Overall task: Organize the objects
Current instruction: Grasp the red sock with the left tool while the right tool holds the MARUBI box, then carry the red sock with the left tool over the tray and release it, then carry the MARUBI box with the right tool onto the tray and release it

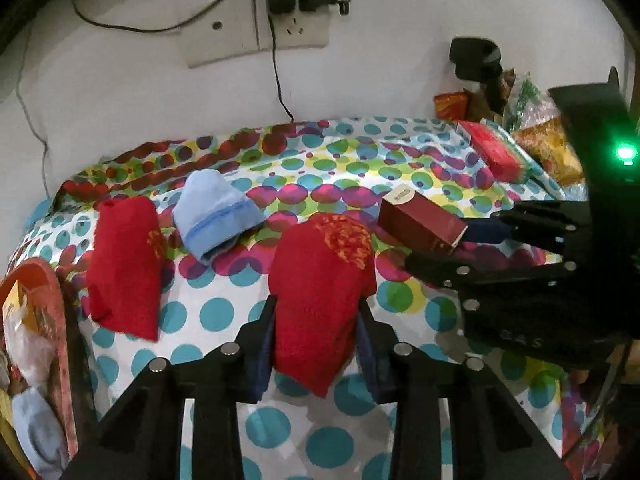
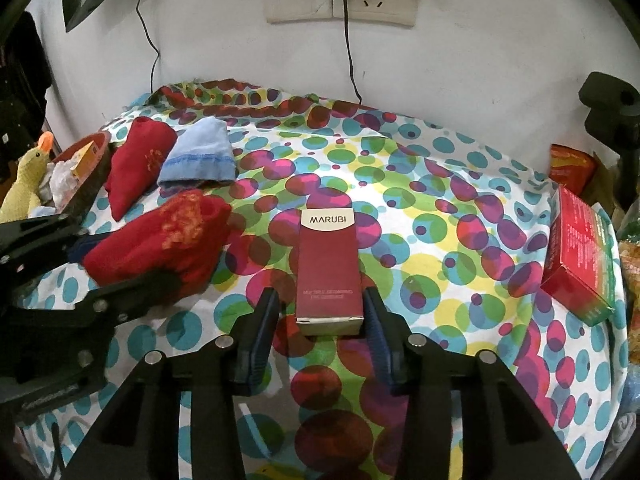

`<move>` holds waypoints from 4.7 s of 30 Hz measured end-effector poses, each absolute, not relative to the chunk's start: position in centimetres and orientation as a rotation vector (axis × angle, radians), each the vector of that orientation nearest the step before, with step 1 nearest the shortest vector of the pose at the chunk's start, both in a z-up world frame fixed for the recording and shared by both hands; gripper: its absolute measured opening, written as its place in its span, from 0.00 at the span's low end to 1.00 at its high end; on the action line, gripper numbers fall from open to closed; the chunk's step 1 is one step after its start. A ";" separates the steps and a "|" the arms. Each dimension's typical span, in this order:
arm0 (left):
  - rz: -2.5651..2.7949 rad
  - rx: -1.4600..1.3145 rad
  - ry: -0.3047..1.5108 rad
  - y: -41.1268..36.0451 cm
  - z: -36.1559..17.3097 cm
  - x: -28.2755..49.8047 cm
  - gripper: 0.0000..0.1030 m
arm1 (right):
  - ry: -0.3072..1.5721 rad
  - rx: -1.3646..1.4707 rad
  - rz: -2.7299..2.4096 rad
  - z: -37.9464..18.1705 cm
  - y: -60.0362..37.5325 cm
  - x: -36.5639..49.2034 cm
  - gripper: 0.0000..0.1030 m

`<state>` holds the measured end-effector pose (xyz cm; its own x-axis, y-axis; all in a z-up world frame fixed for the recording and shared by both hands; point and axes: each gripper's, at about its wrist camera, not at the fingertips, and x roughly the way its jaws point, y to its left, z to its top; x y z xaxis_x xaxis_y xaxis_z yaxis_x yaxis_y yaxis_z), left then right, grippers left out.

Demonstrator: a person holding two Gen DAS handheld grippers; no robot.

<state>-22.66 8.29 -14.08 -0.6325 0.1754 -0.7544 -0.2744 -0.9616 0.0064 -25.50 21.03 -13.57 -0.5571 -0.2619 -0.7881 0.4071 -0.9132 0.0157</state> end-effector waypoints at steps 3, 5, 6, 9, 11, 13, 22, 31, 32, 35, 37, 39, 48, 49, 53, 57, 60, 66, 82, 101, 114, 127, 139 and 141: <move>2.619 -1.211 0.141 8.1 -14.1 -22.1 0.35 | 0.266 1.209 -2.477 -13.6 20.8 -25.4 0.40; 2.631 -1.212 0.140 8.0 -14.0 -21.8 0.35 | 0.263 1.209 -2.476 -13.6 20.8 -25.4 0.40; 2.630 -1.212 0.135 8.0 -14.0 -21.7 0.35 | 0.263 1.209 -2.477 -13.7 20.8 -25.4 0.40; 2.635 -1.221 0.110 8.0 -13.9 -21.5 0.35 | 0.262 1.209 -2.478 -13.7 20.8 -25.4 0.40; 2.640 -1.214 0.121 8.2 -13.8 -21.2 0.35 | 0.261 1.209 -2.477 -13.7 20.8 -25.4 0.40; 2.647 -1.215 0.130 8.3 -13.8 -21.0 0.35 | 0.264 1.208 -2.478 -13.7 20.7 -25.4 0.40; 2.679 -1.192 0.116 8.0 -12.5 -19.0 0.35 | 0.265 1.209 -2.478 -13.7 20.7 -25.4 0.40; 2.719 -1.193 0.062 5.7 -10.8 -17.0 0.35 | 0.268 1.209 -2.478 -13.6 20.7 -25.4 0.40; 2.736 -1.192 0.067 5.4 -10.7 -16.7 0.35 | 0.269 1.209 -2.478 -13.6 20.6 -25.4 0.40; 2.768 -1.188 0.076 4.6 -10.3 -16.0 0.35 | 0.267 1.209 -2.478 -13.7 20.7 -25.5 0.40; 2.778 -1.195 0.066 4.0 -10.0 -15.5 0.35 | 0.267 1.209 -2.478 -13.7 20.7 -25.4 0.40; 2.793 -1.183 0.045 3.2 -9.5 -14.9 0.35 | 0.269 1.209 -2.480 -13.7 20.7 -25.5 0.40; 2.837 -1.184 -0.038 0.1 -7.9 -13.5 0.35 | 0.272 1.210 -2.481 -13.7 20.8 -25.6 0.40; 2.849 -1.180 -0.045 -0.4 -7.7 -13.3 0.35 | 0.271 1.210 -2.481 -13.7 21.0 -25.7 0.40; 2.904 -1.167 -0.060 -2.5 -6.9 -12.6 0.35 | 0.272 1.210 -2.480 -13.6 20.8 -25.6 0.40; 2.952 -1.181 -0.104 -5.3 -6.3 -12.3 0.35 | 0.273 1.210 -2.481 -13.6 20.8 -25.6 0.40; 2.995 -1.204 -0.135 -7.6 -6.1 -12.1 0.35 | 0.273 1.210 -2.481 -13.7 20.8 -25.6 0.40; 3.072 -1.260 -0.125 -11.9 -6.1 -12.3 0.35 | 0.273 1.209 -2.482 -13.7 20.8 -25.6 0.40; 3.100 -1.389 -0.210 -18.4 -7.1 -17.6 0.36 | 0.274 1.209 -2.482 -13.7 20.9 -25.6 0.40; 3.093 -1.574 -0.279 -21.2 -10.4 -19.7 0.48 | 0.274 1.210 -2.481 -13.7 20.8 -25.6 0.40; 3.111 -1.534 -0.151 -19.2 -9.4 -17.2 0.57 | 0.271 1.214 -2.486 -13.7 21.1 -25.8 0.43; 2.986 -1.398 -0.110 -10.8 -9.0 -10.4 0.58 | 0.271 1.207 -2.480 -13.6 21.2 -25.7 0.38; 2.955 -1.373 -0.076 -9.0 -9.2 -8.7 0.58 | 0.266 1.205 -2.497 -13.5 20.9 -25.5 0.27; 2.952 -1.379 -0.089 -9.1 -9.3 -8.6 0.58 | 0.268 1.205 -2.499 -13.5 21.0 -25.5 0.27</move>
